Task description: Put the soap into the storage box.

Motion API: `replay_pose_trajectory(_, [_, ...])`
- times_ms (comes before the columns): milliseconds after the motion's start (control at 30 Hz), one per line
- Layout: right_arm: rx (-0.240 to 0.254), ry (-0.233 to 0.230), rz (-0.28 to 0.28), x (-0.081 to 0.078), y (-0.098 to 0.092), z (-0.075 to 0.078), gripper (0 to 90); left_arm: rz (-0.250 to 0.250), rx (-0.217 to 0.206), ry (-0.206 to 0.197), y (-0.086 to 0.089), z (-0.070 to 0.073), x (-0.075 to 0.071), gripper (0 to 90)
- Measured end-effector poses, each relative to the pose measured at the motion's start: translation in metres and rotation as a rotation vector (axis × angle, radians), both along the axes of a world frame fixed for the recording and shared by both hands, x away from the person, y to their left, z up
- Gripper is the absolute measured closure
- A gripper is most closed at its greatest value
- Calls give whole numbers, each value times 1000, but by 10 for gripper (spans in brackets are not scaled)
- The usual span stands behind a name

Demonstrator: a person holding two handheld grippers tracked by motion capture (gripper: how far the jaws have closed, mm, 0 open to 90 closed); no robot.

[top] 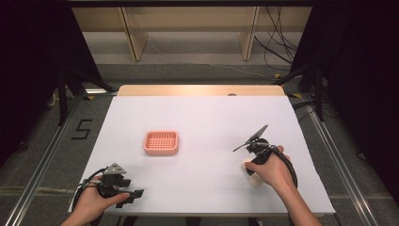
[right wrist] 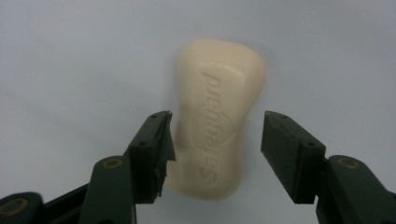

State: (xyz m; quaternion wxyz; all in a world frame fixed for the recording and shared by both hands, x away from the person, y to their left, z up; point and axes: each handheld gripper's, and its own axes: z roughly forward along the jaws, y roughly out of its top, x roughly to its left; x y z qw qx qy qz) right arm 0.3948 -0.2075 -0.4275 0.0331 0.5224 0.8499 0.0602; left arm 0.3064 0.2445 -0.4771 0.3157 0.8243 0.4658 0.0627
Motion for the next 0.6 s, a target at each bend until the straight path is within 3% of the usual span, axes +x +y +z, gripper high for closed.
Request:
replay_pose_trajectory(133, [-3,9,-3,3,3,-3,431,-3,1,1,0,0,0,306])
replay_pose_trajectory(200, [-3,36,-6,5,5,-4,432,-3,1,0,0,0,0,306])
replay_pose_trajectory(400, [-12,36,-6,8,6,-9,431,-15,-9,6,0,0,0,305])
replay_pose_trajectory(467, [-14,63,-10,10,5,-10,430,-21,-4,1,0,0,0,306])
replay_pose_trajectory(500, [-18,64,-36,9,6,-12,430,-20,-5,1,0,0,0,305])
replay_pose_trajectory(600, [-18,57,-39,9,7,-15,430,-18,-7,11,0,0,0,305])
